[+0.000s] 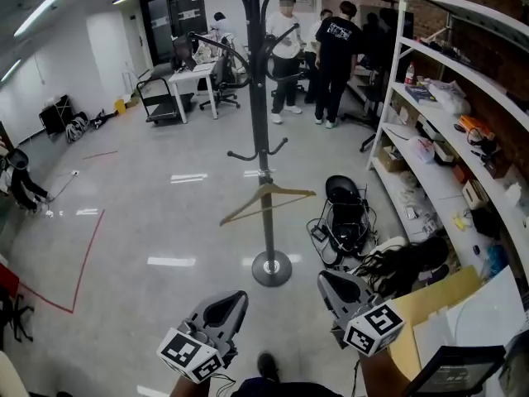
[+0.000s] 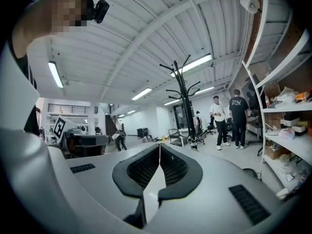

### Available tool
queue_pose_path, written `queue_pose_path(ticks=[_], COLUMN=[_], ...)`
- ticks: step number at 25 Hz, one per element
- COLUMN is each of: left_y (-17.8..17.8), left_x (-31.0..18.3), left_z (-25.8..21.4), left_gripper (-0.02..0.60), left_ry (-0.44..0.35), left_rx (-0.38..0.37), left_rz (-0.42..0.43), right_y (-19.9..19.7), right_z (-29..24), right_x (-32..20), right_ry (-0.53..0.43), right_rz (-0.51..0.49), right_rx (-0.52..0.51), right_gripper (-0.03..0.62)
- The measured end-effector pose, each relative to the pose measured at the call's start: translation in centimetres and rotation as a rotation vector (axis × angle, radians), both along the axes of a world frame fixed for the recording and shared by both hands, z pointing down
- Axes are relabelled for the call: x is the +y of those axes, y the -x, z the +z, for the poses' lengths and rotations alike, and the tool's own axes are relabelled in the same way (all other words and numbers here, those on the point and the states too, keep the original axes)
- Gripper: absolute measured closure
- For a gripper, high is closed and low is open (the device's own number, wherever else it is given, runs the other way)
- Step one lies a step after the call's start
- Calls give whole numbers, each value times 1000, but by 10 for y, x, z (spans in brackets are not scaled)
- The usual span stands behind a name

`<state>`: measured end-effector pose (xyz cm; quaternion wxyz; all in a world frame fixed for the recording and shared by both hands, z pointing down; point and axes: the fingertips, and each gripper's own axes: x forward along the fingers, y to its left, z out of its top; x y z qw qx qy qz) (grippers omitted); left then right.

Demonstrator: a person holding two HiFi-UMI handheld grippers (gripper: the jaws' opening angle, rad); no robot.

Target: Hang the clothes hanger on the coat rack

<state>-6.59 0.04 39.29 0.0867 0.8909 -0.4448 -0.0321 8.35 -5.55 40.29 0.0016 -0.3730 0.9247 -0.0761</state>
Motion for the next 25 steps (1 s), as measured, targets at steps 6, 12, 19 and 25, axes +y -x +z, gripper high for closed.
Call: queue_pose_path(ticks=[6, 12, 19, 25], left_y=[-45, -66, -51, -15], left_x=[59, 110, 173, 230], left_z=[1, 5, 0, 13], left_gripper=[581, 581, 581, 581], left_ry=[19, 63, 45, 45], left_rx=[-19, -43, -60, -89], left_rz=[-59, -91, -97, -79], right_y=[-43, -67, -57, -34], right_z=[11, 14, -5, 0], right_x=[68, 110, 162, 226], right_ry=[27, 52, 2, 4], right_rz=[-60, -70, -41, 11], right_rx=[5, -9, -12, 13], right_gripper=[588, 588, 588, 588])
